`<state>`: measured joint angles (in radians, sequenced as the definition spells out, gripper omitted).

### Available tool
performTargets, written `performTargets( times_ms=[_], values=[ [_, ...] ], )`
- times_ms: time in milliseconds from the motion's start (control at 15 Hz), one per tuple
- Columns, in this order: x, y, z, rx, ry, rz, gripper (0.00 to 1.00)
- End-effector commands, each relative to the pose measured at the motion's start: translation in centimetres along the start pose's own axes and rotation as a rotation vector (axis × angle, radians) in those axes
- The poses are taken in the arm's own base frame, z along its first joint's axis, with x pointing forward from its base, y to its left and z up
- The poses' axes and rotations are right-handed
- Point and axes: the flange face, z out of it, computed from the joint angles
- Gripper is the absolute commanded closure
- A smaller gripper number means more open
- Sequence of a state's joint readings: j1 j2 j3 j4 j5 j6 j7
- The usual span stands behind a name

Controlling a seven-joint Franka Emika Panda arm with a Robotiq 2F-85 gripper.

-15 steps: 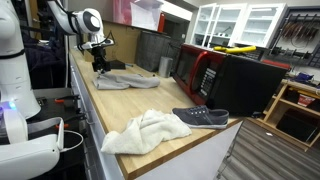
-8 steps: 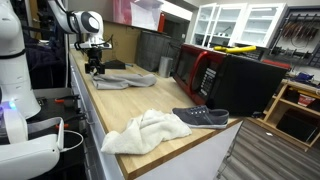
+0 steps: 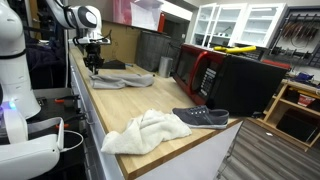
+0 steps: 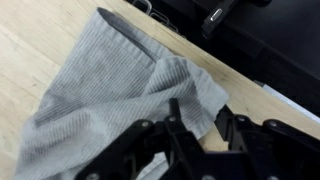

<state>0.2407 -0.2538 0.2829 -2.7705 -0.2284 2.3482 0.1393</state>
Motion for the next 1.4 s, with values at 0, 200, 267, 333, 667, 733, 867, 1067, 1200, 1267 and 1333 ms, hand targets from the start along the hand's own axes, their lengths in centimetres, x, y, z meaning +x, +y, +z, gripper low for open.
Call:
performTargets(
  times_ms=[0, 200, 267, 333, 667, 733, 867, 1067, 1200, 1267, 1333],
  values=[
    [-1.7, 5.9, -3.2, 0.083, 0.069, 0.175, 0.3],
    [-4.2, 12.9, -4.4, 0.152, 0.109, 0.356, 0.08],
    [-5.4, 15.6, -4.4, 0.167, 0.126, 0.419, 0.02],
    [-6.3, 17.6, -4.3, 0.183, 0.135, 0.484, 0.0],
    [-8.4, 25.3, -4.8, 0.289, 0.178, 0.786, 0.0],
    [-8.5, 25.8, -5.0, 0.31, 0.187, 0.824, 0.0],
    [-8.0, 26.5, -5.4, 0.348, 0.202, 0.879, 0.0],
    [-8.4, 26.1, -5.3, 0.345, 0.211, 0.863, 0.0],
    [-8.2, 26.2, -5.2, 0.347, 0.206, 0.862, 0.0],
    [-8.2, 26.2, -5.1, 0.347, 0.205, 0.862, 0.0],
    [-8.2, 26.2, -5.1, 0.347, 0.205, 0.862, 0.0]
  ],
)
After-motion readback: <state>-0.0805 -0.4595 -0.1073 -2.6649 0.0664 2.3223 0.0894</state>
